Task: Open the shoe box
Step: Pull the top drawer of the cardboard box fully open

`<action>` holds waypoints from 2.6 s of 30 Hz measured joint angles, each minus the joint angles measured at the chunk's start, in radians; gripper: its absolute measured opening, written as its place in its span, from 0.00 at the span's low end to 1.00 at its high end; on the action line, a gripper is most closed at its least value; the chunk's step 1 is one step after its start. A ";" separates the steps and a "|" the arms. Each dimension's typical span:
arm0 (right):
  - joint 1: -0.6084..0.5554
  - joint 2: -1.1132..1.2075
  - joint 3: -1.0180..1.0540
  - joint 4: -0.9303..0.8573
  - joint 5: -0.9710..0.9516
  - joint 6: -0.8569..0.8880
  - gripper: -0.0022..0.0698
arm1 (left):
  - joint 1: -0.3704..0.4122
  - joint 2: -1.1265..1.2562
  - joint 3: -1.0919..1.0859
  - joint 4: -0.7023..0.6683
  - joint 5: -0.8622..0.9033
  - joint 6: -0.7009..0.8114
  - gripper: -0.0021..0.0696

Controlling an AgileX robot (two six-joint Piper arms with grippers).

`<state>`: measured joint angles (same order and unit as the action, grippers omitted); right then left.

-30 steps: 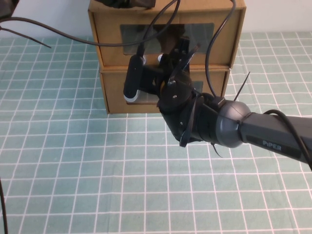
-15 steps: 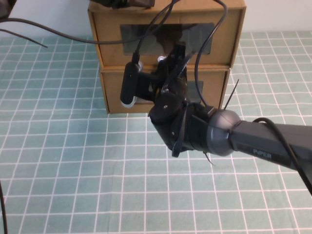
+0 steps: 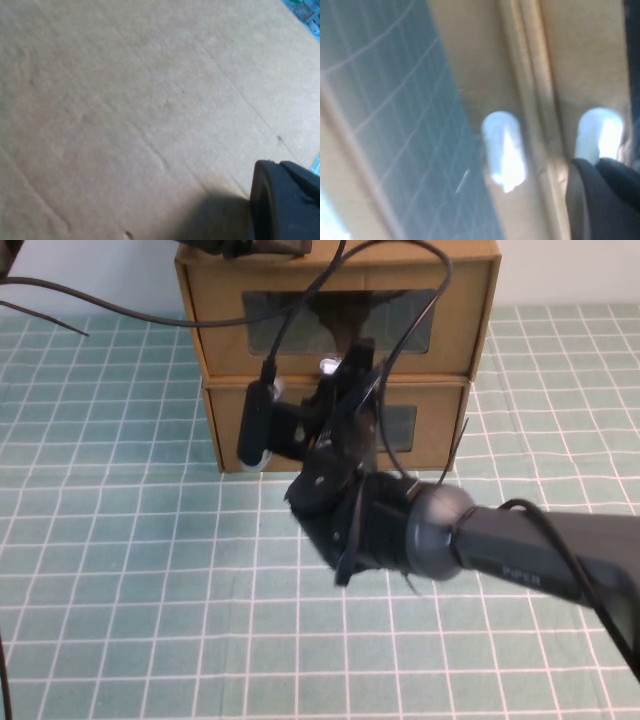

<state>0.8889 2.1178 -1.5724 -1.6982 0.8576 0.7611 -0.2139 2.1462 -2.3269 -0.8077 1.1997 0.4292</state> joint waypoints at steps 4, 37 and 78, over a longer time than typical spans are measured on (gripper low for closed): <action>0.040 -0.017 0.035 0.041 -0.006 0.013 0.02 | 0.000 0.000 0.000 0.000 -0.002 0.000 0.02; -0.072 -0.072 -0.008 0.041 -0.176 0.056 0.35 | 0.004 0.000 0.000 -0.019 0.000 0.011 0.02; -0.074 0.001 -0.031 -0.032 -0.138 -0.101 0.02 | 0.006 0.006 0.000 -0.019 -0.008 0.026 0.02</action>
<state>0.8153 2.1185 -1.6034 -1.7301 0.7200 0.6602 -0.2075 2.1522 -2.3269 -0.8263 1.1922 0.4551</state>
